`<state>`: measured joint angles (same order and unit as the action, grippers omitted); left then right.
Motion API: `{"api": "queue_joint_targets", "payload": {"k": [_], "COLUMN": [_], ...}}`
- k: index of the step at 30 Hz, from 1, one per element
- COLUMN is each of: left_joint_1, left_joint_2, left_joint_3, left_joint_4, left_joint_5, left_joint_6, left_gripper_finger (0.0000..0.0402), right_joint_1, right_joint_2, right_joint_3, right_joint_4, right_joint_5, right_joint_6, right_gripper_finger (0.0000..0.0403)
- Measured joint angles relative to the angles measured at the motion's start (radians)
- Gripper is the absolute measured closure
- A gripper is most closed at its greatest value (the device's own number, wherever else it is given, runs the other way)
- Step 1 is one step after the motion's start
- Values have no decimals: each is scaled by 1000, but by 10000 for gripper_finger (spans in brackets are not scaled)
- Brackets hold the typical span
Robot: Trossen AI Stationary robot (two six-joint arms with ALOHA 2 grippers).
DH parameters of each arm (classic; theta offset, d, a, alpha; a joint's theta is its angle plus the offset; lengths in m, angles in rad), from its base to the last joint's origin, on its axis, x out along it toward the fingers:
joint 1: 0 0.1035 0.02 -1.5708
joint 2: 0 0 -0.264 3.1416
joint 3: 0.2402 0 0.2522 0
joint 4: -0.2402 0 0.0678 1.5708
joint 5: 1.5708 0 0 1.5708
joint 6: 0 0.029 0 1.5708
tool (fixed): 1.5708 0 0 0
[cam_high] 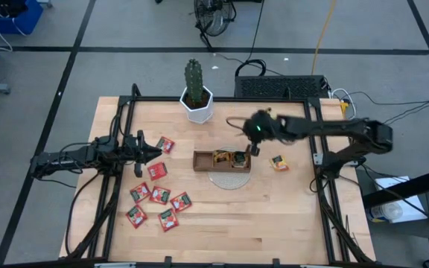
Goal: Pick & Place Tea
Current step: Put the orange tea bag into the middle section of the wooden organizer
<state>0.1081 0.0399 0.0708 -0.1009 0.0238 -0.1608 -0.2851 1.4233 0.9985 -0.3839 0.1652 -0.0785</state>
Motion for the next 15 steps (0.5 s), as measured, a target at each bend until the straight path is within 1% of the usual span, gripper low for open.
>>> {"api": "queue_joint_targets", "payload": {"k": [4, 7, 11, 15], "left_joint_1": [0, 0, 0, 0], "left_joint_2": [0, 0, 0, 0], "left_joint_3": [0, 0, 0, 0], "left_joint_4": [0, 0, 0, 0], "left_joint_5": [0, 0, 0, 0], "left_joint_6": [0, 0, 0, 0], "left_gripper_finger": [344, 344, 344, 344], "right_joint_1": [118, 206, 297, 372], "right_joint_2": [-97, -132, -140, -127], "right_joint_3": [-142, -214, -254, -259], "right_joint_4": [143, 235, 355, 423], "right_joint_5": [103, 181, 247, 322], "right_joint_6": [58, 80, 86, 65], "right_gripper_finger": [391, 391, 391, 391]}}
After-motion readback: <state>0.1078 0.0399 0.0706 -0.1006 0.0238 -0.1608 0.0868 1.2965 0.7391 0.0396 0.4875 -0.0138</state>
